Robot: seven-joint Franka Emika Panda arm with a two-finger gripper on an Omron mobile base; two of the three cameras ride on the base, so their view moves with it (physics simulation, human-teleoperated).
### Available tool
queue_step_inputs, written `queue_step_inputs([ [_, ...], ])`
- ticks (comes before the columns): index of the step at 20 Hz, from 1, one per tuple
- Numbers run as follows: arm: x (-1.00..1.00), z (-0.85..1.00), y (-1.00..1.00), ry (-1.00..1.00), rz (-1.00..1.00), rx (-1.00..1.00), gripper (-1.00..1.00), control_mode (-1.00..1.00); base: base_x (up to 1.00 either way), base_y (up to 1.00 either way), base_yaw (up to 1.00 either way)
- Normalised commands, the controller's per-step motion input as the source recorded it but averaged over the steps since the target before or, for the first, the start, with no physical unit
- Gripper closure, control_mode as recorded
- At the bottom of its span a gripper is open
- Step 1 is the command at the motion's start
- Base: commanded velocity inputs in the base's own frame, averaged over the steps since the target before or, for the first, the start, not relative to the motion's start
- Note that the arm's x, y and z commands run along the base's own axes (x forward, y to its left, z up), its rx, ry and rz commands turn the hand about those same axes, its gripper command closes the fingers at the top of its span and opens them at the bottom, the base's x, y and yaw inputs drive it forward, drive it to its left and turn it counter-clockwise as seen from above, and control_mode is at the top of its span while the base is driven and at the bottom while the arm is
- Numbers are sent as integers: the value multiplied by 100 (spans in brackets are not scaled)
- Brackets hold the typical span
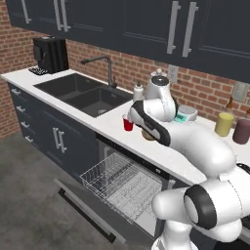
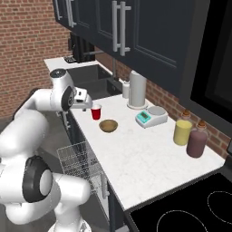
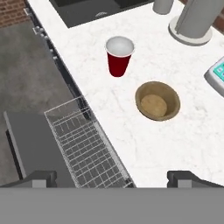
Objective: Pick up the cup and bowl from the counter, place them in the dishwasher, and close the dishwasher door.
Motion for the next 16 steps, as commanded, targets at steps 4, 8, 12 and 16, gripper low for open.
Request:
queue_step_inputs([
  [4,64,-16,14,0,1,-3,-100,-100,0,0,0],
  [8,56,-31,9,0,0,-5,-100,-100,0,0,0],
  [12,57,-41,8,0,2,-5,-100,-100,0,0,0],
  [16,76,-28,2,2,2,-1,-100,-100,0,0,0],
])
